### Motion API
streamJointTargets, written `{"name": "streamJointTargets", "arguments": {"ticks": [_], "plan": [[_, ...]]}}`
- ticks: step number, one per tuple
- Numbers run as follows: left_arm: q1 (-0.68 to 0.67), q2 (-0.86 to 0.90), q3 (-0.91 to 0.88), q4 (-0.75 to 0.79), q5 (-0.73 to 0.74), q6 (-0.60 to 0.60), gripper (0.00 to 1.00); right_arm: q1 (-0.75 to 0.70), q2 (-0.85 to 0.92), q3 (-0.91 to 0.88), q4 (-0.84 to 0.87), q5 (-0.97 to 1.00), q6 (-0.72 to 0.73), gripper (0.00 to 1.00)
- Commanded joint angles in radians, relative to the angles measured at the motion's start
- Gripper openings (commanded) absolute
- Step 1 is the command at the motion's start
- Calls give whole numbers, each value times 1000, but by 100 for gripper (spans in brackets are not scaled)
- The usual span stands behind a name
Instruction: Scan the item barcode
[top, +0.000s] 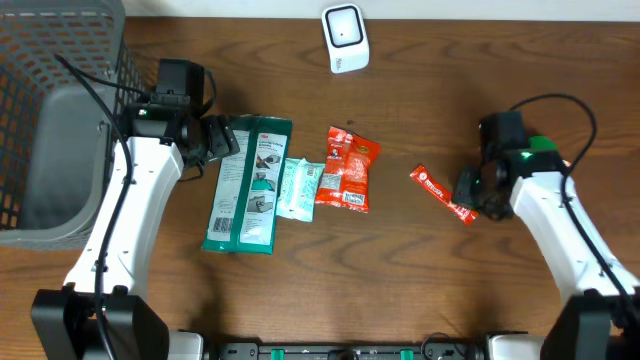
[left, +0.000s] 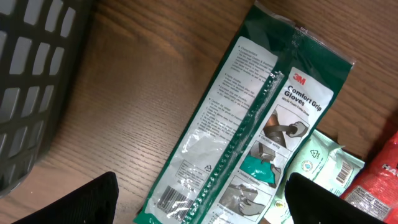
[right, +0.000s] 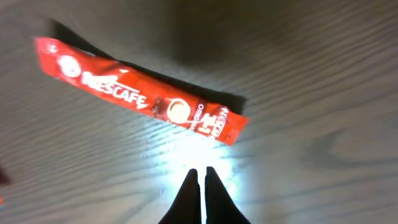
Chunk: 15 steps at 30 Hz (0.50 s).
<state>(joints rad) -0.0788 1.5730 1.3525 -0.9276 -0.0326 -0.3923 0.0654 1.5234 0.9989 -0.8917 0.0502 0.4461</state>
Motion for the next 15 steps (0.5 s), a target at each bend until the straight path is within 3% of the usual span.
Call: {"name": "streamJointTargets", "arguments": {"ticks": [1,8,15], "plan": [[4,-4,16,-3,-13,5,86,-5,34,-74,48,-2,69,1],[4,-4,16,-3,-13,5,86,-5,77,-164,112,36,92,1],[4,-4,16,-3,-13,5,86,-5,85,-204,244,217,91,1]]}}
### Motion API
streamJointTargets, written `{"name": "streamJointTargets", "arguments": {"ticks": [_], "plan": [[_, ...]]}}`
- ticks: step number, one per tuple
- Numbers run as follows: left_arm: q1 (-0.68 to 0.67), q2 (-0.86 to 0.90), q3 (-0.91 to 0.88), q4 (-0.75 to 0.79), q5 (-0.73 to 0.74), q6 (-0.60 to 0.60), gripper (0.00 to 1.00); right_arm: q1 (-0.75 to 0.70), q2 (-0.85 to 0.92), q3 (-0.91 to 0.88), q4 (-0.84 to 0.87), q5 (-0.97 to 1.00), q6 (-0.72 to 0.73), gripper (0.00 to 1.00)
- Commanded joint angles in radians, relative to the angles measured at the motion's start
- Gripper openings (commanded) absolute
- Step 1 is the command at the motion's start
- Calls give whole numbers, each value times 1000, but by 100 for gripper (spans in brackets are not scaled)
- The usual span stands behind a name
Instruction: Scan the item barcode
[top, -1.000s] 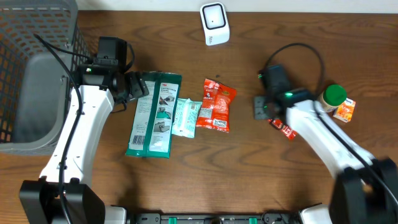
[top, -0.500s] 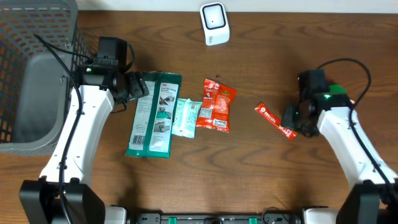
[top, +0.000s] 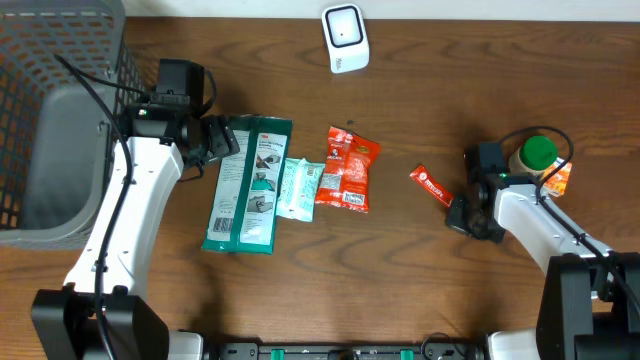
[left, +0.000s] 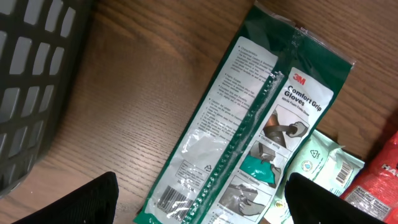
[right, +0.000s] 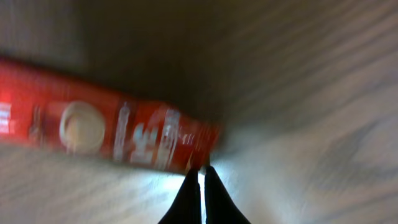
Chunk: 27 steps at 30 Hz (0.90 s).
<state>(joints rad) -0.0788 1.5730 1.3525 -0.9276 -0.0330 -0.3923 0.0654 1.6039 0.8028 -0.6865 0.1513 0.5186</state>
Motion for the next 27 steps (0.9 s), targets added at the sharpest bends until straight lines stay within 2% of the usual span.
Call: {"name": "streamJointTargets", "arguments": {"ticks": [1,11,22,27], "plan": [[4,-4,16,-3,-13,5,86,-5,5,-8,62,119,14,1],[4,-4,16,-3,-13,5,86,-5,5,-8,231,56,-45,1],[4,-4,16,-3,-13,5,86,-6,5,-9,84,34,-35,1],[4,-4,16,-3,-13,5,86,-6,5,-63,193,35,-34,1]]}}
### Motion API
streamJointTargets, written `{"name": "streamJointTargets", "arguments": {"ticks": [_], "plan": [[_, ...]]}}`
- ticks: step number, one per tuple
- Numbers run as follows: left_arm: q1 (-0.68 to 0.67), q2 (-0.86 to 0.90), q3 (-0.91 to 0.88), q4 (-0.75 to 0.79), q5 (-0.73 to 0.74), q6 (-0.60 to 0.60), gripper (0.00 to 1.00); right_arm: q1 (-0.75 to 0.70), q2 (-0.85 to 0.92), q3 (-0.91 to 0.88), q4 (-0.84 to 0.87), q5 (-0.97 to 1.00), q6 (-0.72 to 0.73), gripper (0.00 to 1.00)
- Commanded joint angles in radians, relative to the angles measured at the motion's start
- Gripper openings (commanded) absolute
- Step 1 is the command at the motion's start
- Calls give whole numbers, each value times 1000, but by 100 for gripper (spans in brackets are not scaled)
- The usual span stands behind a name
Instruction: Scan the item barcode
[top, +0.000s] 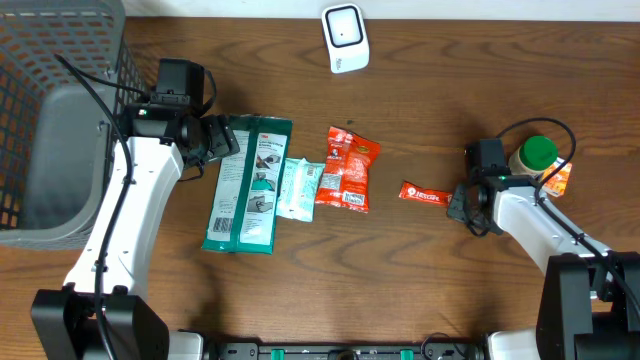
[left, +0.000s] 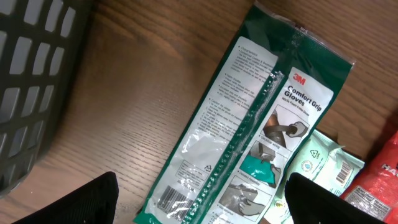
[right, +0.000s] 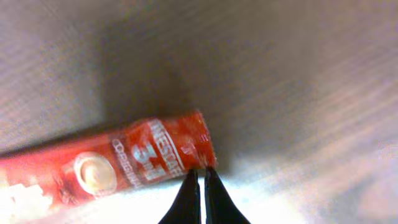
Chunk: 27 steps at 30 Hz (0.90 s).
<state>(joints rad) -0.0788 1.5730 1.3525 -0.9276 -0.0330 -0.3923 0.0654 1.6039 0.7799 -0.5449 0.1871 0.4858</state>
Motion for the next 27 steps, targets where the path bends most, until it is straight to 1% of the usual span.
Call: {"name": "streamJointTargets", "arguments": {"ticks": [1,5,9,15,23,27], "plan": [[4,-4,16,-3,-13,5,86,-6,5,-56,88,0,-1,1],[4,-4,16,-3,-13,5,86,-6,5,-79,168,6,-3,1],[4,-4,16,-3,-13,5,86,-5,5,-89,259,1,-42,1],[4,-4,16,-3,-13,5,86,-5,5,-121,451,-99,-136,1],[4,-4,16,-3,-13,5,86,-5,5,-122,537,-104,-136,1],[4,-4,16,-3,-13,5,86,-5,5,-122,527,-102,-136,1]]}}
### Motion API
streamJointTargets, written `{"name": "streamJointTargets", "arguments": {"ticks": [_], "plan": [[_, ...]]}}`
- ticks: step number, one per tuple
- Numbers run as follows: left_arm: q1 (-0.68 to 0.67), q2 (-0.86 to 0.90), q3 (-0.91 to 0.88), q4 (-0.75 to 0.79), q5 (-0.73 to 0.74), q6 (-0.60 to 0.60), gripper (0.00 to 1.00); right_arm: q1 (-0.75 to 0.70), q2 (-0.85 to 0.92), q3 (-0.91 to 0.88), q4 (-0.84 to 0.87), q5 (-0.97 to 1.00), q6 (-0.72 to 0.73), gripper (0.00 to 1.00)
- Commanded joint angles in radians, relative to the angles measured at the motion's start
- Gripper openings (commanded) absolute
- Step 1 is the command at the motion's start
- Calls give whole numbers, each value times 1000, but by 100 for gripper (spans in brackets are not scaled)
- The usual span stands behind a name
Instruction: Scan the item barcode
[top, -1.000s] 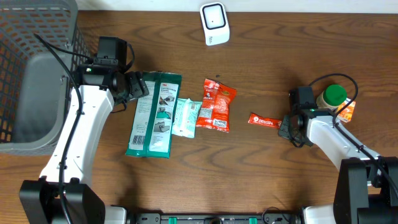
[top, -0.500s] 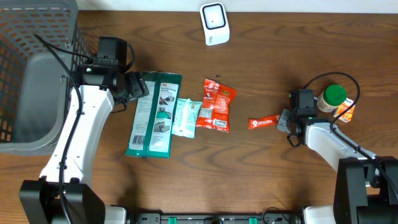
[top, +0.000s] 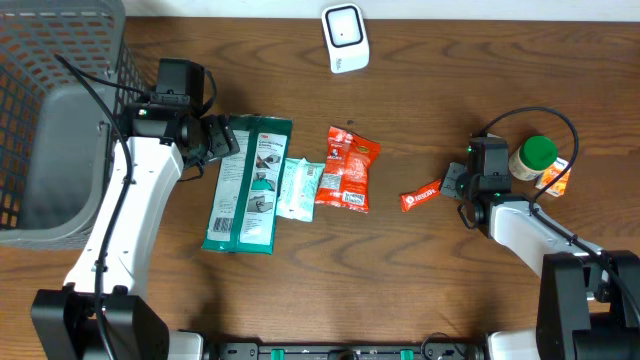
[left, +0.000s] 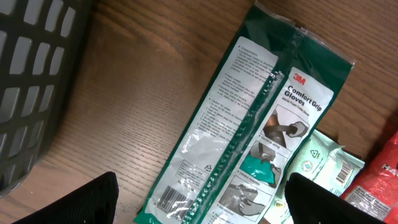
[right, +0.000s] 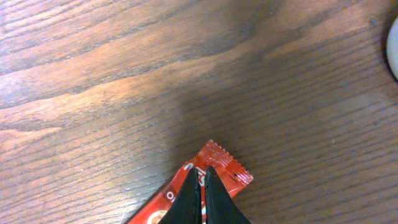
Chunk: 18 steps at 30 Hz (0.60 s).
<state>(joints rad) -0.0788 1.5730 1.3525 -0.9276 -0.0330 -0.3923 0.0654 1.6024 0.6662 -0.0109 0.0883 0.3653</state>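
A white barcode scanner (top: 344, 38) stands at the table's far edge. A red Nescafe sachet (top: 421, 196) lies slanted right of centre. My right gripper (top: 452, 183) is shut, and in the right wrist view its tips (right: 200, 171) sit over the sachet's serrated end (right: 227, 177); whether they press on it cannot be told. My left gripper (top: 222, 137) is open, its fingers (left: 87, 199) spread wide above a green 3M glove pack (left: 249, 130) whose barcode faces up.
A grey mesh basket (top: 60, 120) fills the far left. A pale green wipes pack (top: 297, 188) and a red snack bag (top: 345, 168) lie beside the glove pack. A green-capped bottle (top: 536, 153) stands just right of my right gripper.
The sachet has turned from level to slanting up to the right. My shut right gripper has moved slightly toward the table's far side, its tips now over the sachet's end. The left arm has not moved.
The sachet first lay diagonally, its right end toward the table's near side, with my shut right gripper beside that end. The gripper stayed shut at that end at each moment, while the sachet turned level, then slanted the other way. The left gripper stayed open over the glove pack.
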Motion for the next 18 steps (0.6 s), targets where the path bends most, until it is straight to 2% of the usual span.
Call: {"name": "streamJointTargets", "arguments": {"ticks": [1,4,14,18], "plan": [[4,-4,16,-3,-13,5,86,-5,6,-8,-9,-2,-15,1],[4,-4,16,-3,-13,5,86,-5,2,-7,-25,0,-14,1],[4,-4,16,-3,-13,6,86,-4,-3,-8,-203,5,143,1],[4,-4,16,-3,-13,5,86,2,21,-8,-176,19,142,1]]}}
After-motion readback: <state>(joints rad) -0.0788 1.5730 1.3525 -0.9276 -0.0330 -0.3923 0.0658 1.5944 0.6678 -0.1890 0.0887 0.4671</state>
